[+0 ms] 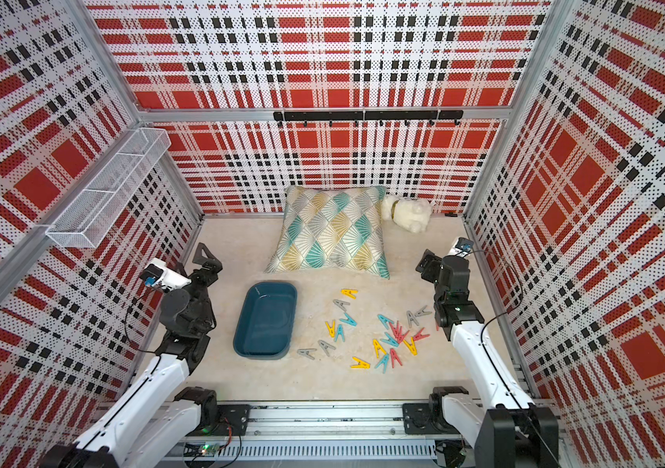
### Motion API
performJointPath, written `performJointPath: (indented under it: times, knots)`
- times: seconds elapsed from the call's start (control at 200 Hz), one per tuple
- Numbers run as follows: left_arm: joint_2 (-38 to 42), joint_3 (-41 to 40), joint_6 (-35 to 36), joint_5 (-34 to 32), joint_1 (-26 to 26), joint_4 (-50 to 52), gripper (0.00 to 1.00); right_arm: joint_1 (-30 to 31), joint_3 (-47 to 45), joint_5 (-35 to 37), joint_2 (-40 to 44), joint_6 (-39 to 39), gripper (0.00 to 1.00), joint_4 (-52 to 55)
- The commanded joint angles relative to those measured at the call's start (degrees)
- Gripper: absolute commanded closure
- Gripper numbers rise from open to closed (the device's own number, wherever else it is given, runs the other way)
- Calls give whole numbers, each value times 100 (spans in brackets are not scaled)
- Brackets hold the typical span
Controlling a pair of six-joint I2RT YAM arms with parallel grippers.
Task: Put the clothespins into the storage box
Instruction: Pick up the clothespin from the center of the board.
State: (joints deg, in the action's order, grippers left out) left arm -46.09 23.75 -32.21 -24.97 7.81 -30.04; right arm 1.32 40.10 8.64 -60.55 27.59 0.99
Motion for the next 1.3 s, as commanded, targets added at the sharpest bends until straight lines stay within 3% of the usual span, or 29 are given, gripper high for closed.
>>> performJointPath:
  times: [0.0, 0.105, 0.17, 0.271, 0.361, 0.461, 0.591, 0.792, 0.802, 0.817, 1.012, 1.298]
  knots:
    - [117, 140, -782, 1592, 38, 1368, 15, 22, 322, -1530, -233, 341, 29, 1324]
    - [-6, 251, -1151, 2278, 360, 1982, 22, 302, 458, -1733, -413, 343, 34, 1698]
    - [-137, 327, -1303, 2563, 591, 2370, 33, 603, 514, -1773, -524, 345, 38, 1785]
    - [-382, 299, -1549, 2895, 1337, 2580, 46, 1210, 487, -1773, -653, 345, 38, 1785]
    - [-510, 215, -1741, 2772, 2048, 2641, 52, 1752, 447, -1773, -790, 345, 38, 1785]
    - [-520, 141, -1984, 2352, 2779, 2675, 50, 2478, 424, -1773, -989, 345, 38, 1785]
    - [-525, 139, -2135, 1993, 3308, 2812, 49, 3124, 568, -1773, -1440, 345, 38, 1785]
    - [-459, -50, -2362, 1945, 3464, 2820, 49, 3421, 1054, -1783, -2478, 345, 38, 1818]
    - [-449, -64, -2374, 1937, 3464, 2817, 49, 3435, 1091, -1259, -2527, 61, 53, 2107]
    - [-439, -79, -2390, 1942, 3464, 2812, 49, 3440, 1129, -1113, -2608, -68, 58, 2207]
    - [-276, -234, -2491, 1916, 3481, 2767, 50, 3600, 1526, -1045, -3248, -480, 67, 2327]
    - [-190, -437, -2602, 1916, 3473, 2638, 50, 3794, 1911, -924, -3684, -776, 60, 2517]
